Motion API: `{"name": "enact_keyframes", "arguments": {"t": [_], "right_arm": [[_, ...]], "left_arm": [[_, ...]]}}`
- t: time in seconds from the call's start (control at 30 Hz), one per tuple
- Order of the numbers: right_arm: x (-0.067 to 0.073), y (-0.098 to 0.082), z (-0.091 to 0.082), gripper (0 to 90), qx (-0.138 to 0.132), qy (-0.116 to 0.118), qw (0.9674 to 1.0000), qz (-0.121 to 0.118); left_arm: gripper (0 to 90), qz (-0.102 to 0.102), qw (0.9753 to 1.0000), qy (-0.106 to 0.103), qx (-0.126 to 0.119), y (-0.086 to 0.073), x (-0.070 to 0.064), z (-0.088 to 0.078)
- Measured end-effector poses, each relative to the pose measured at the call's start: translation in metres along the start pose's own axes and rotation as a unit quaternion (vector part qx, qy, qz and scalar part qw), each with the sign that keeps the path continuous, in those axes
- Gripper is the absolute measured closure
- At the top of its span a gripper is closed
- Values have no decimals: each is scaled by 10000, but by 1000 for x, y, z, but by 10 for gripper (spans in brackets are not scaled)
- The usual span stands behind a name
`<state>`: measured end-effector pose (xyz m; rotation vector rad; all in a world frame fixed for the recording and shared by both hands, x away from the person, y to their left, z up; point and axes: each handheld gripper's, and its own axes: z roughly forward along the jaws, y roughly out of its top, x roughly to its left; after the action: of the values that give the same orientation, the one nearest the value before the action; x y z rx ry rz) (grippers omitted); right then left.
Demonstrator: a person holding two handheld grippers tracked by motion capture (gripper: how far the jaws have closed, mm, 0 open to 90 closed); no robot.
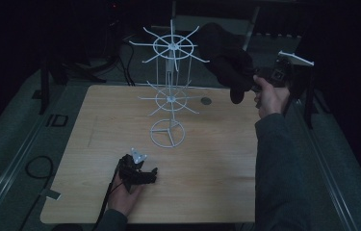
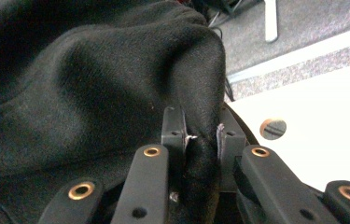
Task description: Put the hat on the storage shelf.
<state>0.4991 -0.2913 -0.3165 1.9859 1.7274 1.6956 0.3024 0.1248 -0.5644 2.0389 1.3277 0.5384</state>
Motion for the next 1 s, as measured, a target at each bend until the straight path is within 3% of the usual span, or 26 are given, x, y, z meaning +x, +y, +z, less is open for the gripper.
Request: {"name": "enact_keyframes", "arguments": {"t": [0.13, 0.47, 0.73, 1.0], "right_arm": [[-2, -2, 5, 772, 125, 32, 9999, 3], [-1, -5, 10, 702, 409, -96, 9988, -256], [-1, -7, 15, 586, 631, -35, 9970, -448], [6, -5, 10, 587, 626, -29, 9958, -669]], "left_arm": [[87, 0, 10000, 0, 0, 0, 0, 0], [87, -14, 10000, 0, -13, 0, 0, 0], [87, -13, 10000, -2, -12, 0, 0, 0], [87, -5, 10000, -4, -7, 0, 0, 0]]}}
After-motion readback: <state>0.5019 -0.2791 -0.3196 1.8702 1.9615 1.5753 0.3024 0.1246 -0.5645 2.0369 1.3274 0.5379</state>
